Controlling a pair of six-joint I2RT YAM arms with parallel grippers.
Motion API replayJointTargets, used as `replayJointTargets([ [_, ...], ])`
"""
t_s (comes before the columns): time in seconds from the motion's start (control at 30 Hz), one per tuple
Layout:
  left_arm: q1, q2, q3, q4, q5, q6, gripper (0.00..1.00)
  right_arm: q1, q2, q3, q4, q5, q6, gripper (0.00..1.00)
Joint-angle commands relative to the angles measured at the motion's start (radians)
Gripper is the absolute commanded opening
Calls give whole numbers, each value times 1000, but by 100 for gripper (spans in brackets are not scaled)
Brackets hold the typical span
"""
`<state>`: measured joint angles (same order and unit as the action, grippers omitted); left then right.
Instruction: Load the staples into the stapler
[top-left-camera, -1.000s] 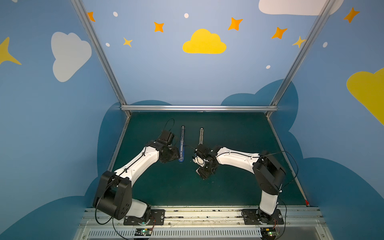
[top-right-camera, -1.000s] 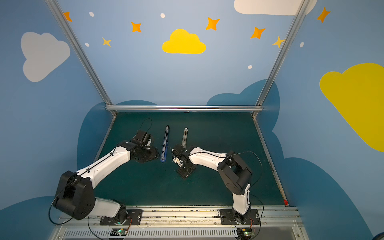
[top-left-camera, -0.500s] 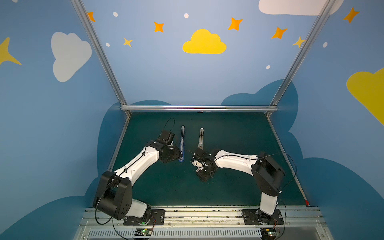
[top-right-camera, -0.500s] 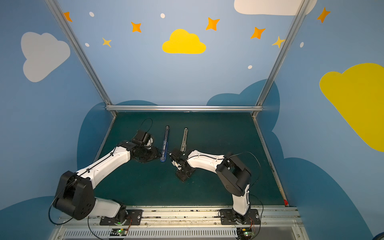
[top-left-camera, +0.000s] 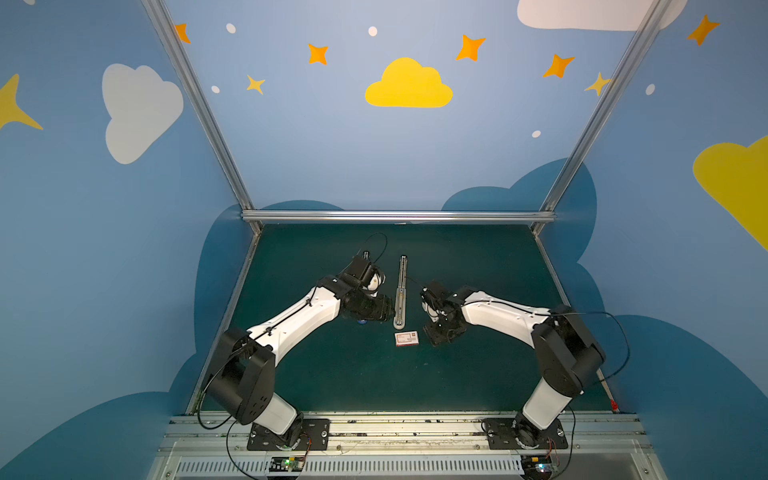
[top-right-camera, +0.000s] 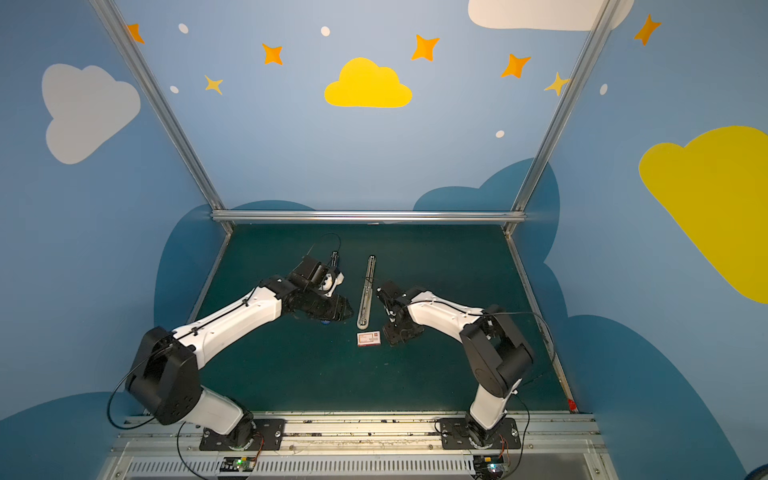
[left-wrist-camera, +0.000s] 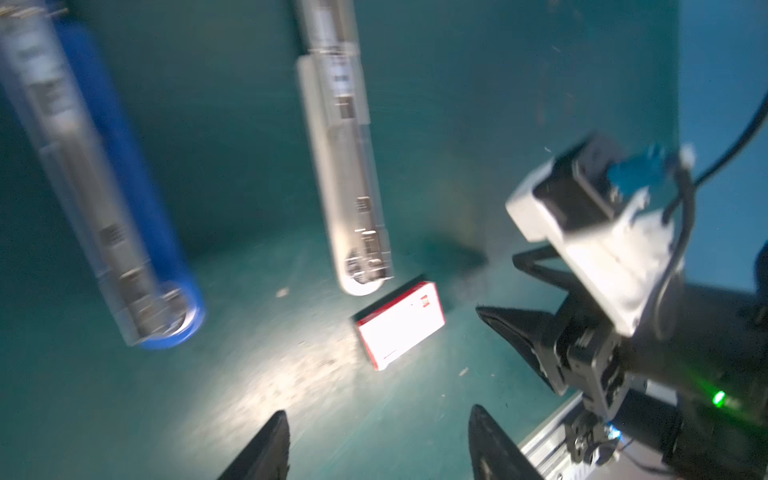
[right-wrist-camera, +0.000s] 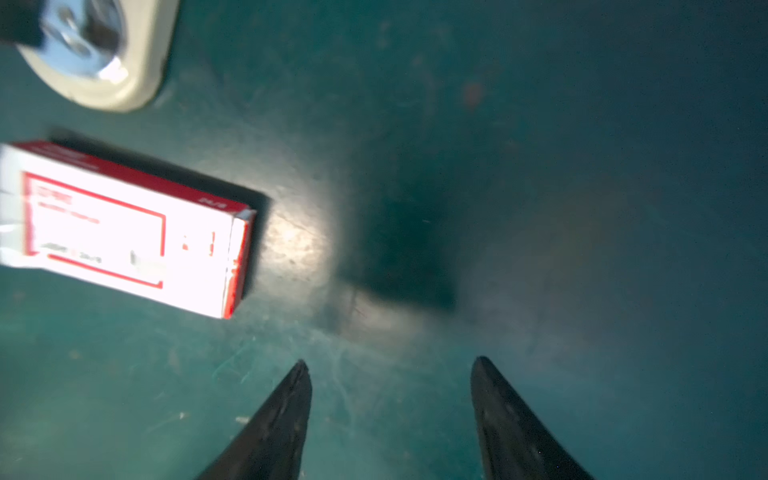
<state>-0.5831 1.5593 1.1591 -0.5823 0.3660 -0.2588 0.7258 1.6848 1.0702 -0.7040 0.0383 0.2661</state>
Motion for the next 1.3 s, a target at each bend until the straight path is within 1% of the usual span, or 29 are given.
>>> replayJointTargets([
  [0.0,-56,48,30,-37,5,167,67,-41,-78,-54,57,-70,46,62],
  [0.07,-89,64,23,-32,-12,216,67,-67,-124,-90,78,-100,57,62],
  [0.2,-145,91,-3,-23,-113,320,67,-102,-209,-163,131,-153,74,62],
  [0.27,-160,85,-44,15,-138,380,67,-112,-237,-187,152,-175,76,62],
  [0.4,-162,40,-171,161,-90,514,68,-121,-266,-205,169,-202,82,62],
  [0.53,-162,58,-175,179,-79,607,68,-127,-286,-217,174,-207,85,62],
  [0.63,-161,95,-152,169,-75,665,68,-133,-302,-228,179,-218,88,62],
  [0.87,-164,223,-65,113,-67,729,68,-147,-335,-241,182,-233,94,62],
  [1.03,-167,263,-29,95,-74,746,68,-156,-352,-245,175,-245,88,61],
  [1.17,-192,289,-16,62,-74,766,67,-166,-358,-253,185,-257,88,61],
  [1.27,-202,300,-10,61,-90,749,66,-178,-340,-254,194,-281,94,61],
])
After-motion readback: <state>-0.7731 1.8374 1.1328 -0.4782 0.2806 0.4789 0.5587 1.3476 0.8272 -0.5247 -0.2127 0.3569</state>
